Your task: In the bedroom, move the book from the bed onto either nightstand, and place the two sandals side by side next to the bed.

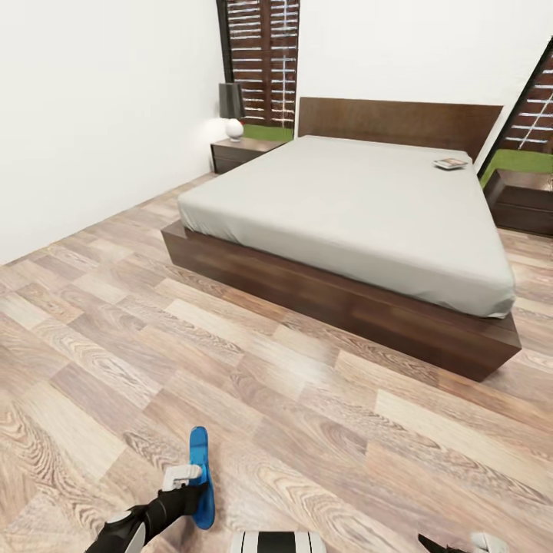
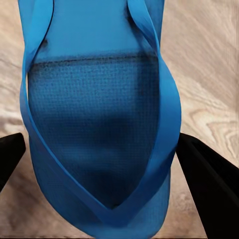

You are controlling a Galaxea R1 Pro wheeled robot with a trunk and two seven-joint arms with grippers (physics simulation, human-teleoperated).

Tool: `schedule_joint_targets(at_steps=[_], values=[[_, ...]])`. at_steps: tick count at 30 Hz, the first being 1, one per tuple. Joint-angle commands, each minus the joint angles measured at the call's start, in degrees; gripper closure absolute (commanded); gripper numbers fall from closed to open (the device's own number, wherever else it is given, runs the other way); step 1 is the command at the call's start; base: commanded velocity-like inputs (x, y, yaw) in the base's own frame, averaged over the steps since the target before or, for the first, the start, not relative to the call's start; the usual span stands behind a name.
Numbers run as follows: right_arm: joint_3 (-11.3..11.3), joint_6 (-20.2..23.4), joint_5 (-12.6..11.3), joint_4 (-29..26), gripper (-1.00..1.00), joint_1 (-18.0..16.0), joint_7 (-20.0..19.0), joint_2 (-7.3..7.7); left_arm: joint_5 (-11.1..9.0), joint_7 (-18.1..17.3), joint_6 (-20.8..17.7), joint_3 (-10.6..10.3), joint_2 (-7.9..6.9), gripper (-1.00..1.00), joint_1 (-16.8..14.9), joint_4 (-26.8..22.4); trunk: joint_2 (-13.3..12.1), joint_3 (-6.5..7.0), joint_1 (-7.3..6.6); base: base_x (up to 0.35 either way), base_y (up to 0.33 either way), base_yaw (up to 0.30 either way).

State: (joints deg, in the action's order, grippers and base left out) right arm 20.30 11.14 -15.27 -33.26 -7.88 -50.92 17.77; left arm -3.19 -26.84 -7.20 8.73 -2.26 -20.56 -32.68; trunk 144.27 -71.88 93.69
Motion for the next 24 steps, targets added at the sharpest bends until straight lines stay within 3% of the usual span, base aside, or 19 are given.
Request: schedule_joint_targets(at_steps=[1,14,24], values=[[0.09,0.25,-0.48,0.56,-1.0,-0.03,-0.18,-0.01,-0.34,-0.37,-0.29,0.28,0.04,1.0,-0.03,0.89,0.0,0.19,-0.04,0.0,0.0,0.0],[-0.01,-2.12,-0.59,1.75,-1.0,-0.03,0.45,-0.02,-0.26,-0.02,2.57,0.32,0.03,1.0,-0.03,5.86,-0.17,3.07,-0.37,0.0,0.0,0.0],[-0.08,-2.31,-0.55,6.32,-1.0,-0.03,0.87,0.06,-0.23,0.2,6.12,0.26,0.1,1.0,-0.05,9.46,-0.31,5.29,-0.63,0.0,0.0,0.0]])
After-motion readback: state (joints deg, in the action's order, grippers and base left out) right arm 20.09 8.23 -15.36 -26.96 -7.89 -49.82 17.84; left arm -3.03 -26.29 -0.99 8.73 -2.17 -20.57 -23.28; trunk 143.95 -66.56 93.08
